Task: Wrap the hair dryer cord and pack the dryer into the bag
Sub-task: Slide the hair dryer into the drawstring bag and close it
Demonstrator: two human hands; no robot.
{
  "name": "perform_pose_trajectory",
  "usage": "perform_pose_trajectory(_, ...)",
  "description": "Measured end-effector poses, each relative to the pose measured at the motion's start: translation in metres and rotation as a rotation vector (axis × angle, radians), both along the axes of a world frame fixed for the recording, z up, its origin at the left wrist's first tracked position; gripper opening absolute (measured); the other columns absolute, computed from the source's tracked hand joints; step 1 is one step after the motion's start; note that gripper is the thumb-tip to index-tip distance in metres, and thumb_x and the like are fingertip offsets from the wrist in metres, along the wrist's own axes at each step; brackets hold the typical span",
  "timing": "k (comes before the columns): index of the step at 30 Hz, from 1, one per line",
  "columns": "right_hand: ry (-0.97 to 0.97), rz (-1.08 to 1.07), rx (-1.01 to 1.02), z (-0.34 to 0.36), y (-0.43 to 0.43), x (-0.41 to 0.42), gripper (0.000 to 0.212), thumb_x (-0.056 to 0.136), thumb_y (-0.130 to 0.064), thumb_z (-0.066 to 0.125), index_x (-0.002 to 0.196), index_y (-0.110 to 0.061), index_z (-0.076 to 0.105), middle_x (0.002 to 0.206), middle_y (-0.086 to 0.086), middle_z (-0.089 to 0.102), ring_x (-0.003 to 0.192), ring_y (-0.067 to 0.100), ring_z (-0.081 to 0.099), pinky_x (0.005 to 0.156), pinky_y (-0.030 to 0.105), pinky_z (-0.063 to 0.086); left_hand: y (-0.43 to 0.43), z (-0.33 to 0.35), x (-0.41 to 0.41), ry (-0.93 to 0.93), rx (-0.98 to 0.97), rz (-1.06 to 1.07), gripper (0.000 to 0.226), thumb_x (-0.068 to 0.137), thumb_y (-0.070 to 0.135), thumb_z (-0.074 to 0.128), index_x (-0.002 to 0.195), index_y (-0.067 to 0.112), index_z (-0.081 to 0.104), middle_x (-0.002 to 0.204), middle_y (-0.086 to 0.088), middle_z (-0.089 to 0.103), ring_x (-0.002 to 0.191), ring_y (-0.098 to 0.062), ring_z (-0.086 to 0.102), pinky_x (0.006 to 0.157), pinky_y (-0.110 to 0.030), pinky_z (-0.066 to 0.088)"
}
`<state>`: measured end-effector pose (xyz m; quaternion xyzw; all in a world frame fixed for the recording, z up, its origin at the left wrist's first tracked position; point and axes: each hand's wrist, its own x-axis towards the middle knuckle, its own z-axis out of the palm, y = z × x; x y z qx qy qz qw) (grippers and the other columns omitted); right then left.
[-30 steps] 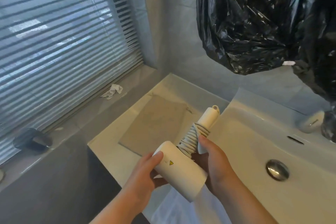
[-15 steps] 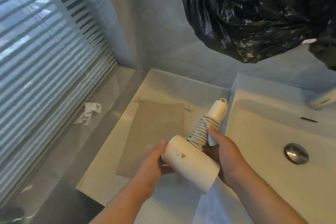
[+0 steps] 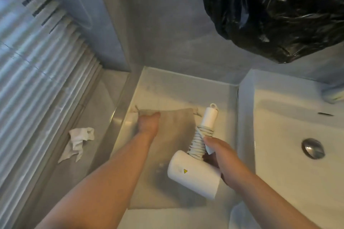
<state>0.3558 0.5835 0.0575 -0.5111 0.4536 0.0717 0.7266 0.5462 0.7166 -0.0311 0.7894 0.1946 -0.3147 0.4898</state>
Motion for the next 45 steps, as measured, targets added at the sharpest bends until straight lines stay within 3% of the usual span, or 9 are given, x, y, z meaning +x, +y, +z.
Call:
perform_pose_trajectory(4,0.019,0.086,-0.032,-0.015,0.003,0.022,0.026,0.091,-0.031,0.057,0.096,-0.009,0.069,0.101,0.021,0.072,0.089,0.039,0.069,0.092,0.05,0.05,-0.006,-0.003,0.023,0.016,0.131,-0.031,0.062,0.077,0.069,0.059,0.065,0.008,0.064,0.059,-0.013,0.069,0.047,-0.025,0.065,0.051,-0.03,0.054)
perform_pose_trajectory(7,0.044,0.124,-0.055,-0.026,0.005,0.03,0.021,0.092,-0.03,0.057,0.094,-0.015,0.072,0.099,0.015,0.074,0.096,0.037,0.069,0.094,0.051,0.05,-0.007,-0.007,0.033,0.023,0.166,-0.08,0.052,0.081,0.057,0.062,0.069,0.007,0.067,0.057,-0.01,0.067,0.04,-0.023,0.061,0.043,-0.025,0.05)
perform_pose_trajectory(11,0.086,0.13,-0.057,-0.031,0.005,0.032,0.02,0.093,-0.03,0.057,0.096,-0.016,0.072,0.103,0.014,0.074,0.1,0.035,0.069,0.097,0.049,0.05,-0.005,-0.014,0.034,-0.07,0.223,-0.234,0.047,0.081,0.046,0.055,0.068,0.003,0.069,0.058,-0.013,0.07,0.055,-0.028,0.069,0.064,-0.032,0.055)
perform_pose_trajectory(15,0.085,0.131,-0.036,-0.028,0.003,0.028,0.021,0.092,-0.03,0.059,0.097,-0.016,0.074,0.1,0.013,0.075,0.098,0.036,0.07,0.098,0.053,0.05,-0.004,-0.01,0.024,-0.204,0.268,-0.393,0.03,0.09,0.027,0.055,0.088,0.0,0.068,0.098,-0.024,0.071,0.095,-0.039,0.066,0.07,-0.032,0.043)
perform_pose_trajectory(25,-0.06,0.062,-0.05,0.022,-0.01,-0.014,0.021,0.093,-0.018,0.055,0.082,-0.016,0.073,0.076,0.004,0.071,0.062,0.015,0.064,0.065,0.029,0.048,-0.016,0.078,0.016,-0.586,-0.031,-0.337,0.031,0.084,-0.003,0.047,0.112,0.004,0.057,0.096,-0.009,0.063,0.088,-0.024,0.058,0.069,-0.022,0.036)
perform_pose_trajectory(28,-0.11,0.046,-0.037,0.039,-0.011,-0.031,0.015,0.088,-0.024,0.062,0.086,-0.015,0.073,0.082,0.007,0.071,0.065,0.018,0.062,0.071,0.031,0.048,-0.022,0.102,0.016,-0.734,-0.069,-0.387,0.026,0.093,0.001,0.047,0.113,0.005,0.062,0.09,-0.004,0.059,0.081,-0.019,0.053,0.063,-0.018,0.034)
perform_pose_trajectory(35,-0.218,0.058,0.033,0.078,-0.013,-0.071,0.034,0.073,-0.03,0.064,0.096,-0.006,0.071,0.085,0.015,0.07,0.072,0.024,0.066,0.071,0.033,0.052,-0.031,0.164,0.032,-1.114,0.028,-0.941,0.034,0.091,0.014,0.048,0.118,0.016,0.07,0.089,-0.007,0.058,0.091,-0.023,0.054,0.073,-0.01,0.032)
perform_pose_trajectory(39,-0.2,0.111,-0.003,0.091,-0.015,-0.089,0.047,0.072,-0.03,0.066,0.106,0.002,0.068,0.1,0.023,0.072,0.088,0.032,0.068,0.08,0.038,0.054,-0.039,0.208,0.028,-1.278,0.225,-1.194,0.034,0.091,0.012,0.051,0.117,0.023,0.07,0.098,-0.012,0.059,0.102,-0.033,0.056,0.087,-0.037,0.045)
perform_pose_trajectory(45,-0.13,0.124,0.004,0.073,-0.003,-0.098,0.018,0.082,-0.016,0.069,0.069,-0.018,0.08,0.077,0.006,0.076,0.067,0.016,0.072,0.061,0.024,0.055,-0.053,0.176,-0.024,-1.178,0.283,-1.412,0.027,0.091,0.018,0.05,0.109,0.017,0.07,0.112,-0.009,0.066,0.11,-0.031,0.058,0.09,-0.04,0.047)
